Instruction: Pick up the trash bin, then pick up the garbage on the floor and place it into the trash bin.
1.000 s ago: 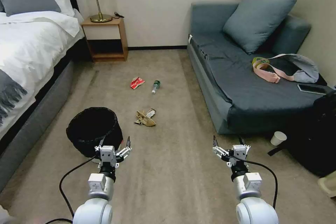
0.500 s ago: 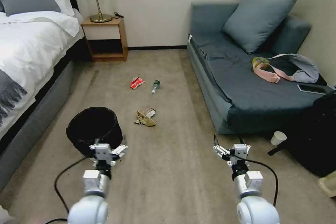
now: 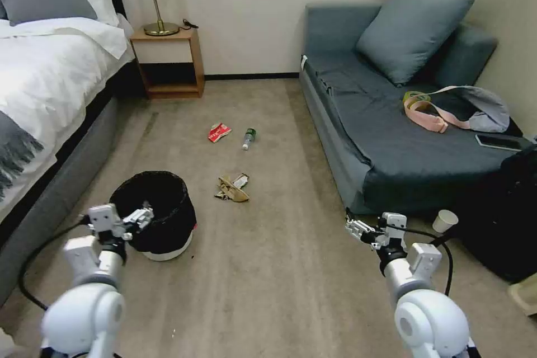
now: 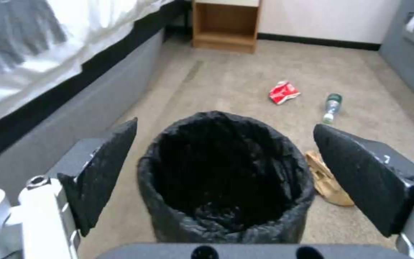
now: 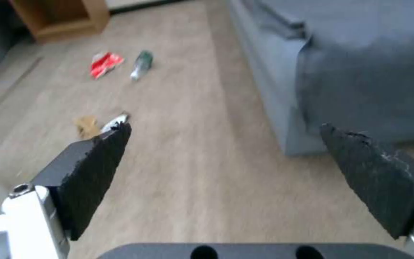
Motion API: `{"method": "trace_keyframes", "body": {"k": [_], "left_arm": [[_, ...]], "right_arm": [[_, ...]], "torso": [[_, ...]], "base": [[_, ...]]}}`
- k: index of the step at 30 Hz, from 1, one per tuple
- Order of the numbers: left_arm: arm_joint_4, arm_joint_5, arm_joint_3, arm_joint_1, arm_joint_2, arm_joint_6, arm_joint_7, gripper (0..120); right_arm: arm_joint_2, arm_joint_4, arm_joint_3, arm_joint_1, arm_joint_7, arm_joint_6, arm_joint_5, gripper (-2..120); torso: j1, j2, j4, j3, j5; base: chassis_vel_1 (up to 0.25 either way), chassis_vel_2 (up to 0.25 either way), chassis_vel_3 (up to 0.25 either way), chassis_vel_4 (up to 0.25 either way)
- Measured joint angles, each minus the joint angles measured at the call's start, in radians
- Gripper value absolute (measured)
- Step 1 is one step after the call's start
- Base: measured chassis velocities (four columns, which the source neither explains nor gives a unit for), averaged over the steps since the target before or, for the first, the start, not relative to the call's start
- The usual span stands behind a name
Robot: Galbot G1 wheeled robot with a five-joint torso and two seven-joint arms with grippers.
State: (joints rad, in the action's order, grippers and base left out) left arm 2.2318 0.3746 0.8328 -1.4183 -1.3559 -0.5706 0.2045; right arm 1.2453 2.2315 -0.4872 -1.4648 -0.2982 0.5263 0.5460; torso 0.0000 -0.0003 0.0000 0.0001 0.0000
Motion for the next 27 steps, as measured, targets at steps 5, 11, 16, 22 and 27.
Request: {"method": "trace_keyframes", "body": {"k": [5,11,16,22,27], "left_arm": [[0.035,0.03,0.023,0.018,0.051,-0.056,0.011,98],[0.04,0.017,0.023,0.006,0.043,-0.052,0.006,98],[0.038,0.004,0.017,0.003,0.033,-0.046,0.004,98],[-0.016,0.015,0.024,0.044,0.058,-0.085,0.016,96],[-0.081,0.106,0.044,0.111,0.126,-0.122,0.055,97]], "right_arm": [[-0.048,0.039,-0.032,0.004,0.012,0.06,0.099,100],[-0.051,0.041,-0.044,-0.008,0.032,0.048,0.095,100],[-0.05,0.042,-0.046,-0.018,0.039,0.037,0.086,100],[-0.05,0.037,-0.048,-0.028,0.048,0.016,0.068,100],[-0.047,0.031,-0.046,-0.026,0.052,0.01,0.06,100]], "torso": [[0.0,0.0,0.0,0.0,-0.0008],[0.0,0.0,0.0,0.0,-0.0004],[0.0,0.0,0.0,0.0,0.0001],[0.0,0.0,0.0,0.0,0.0],[0.0,0.0,0.0001,0.0,-0.0003]], "base": [[0.0,0.0,0.0,0.0],[0.0,0.0,0.0,0.0],[0.0,0.0,0.0,0.0],[0.0,0.0,0.0,0.0],[0.0,0.0,0.0,0.0]]}}
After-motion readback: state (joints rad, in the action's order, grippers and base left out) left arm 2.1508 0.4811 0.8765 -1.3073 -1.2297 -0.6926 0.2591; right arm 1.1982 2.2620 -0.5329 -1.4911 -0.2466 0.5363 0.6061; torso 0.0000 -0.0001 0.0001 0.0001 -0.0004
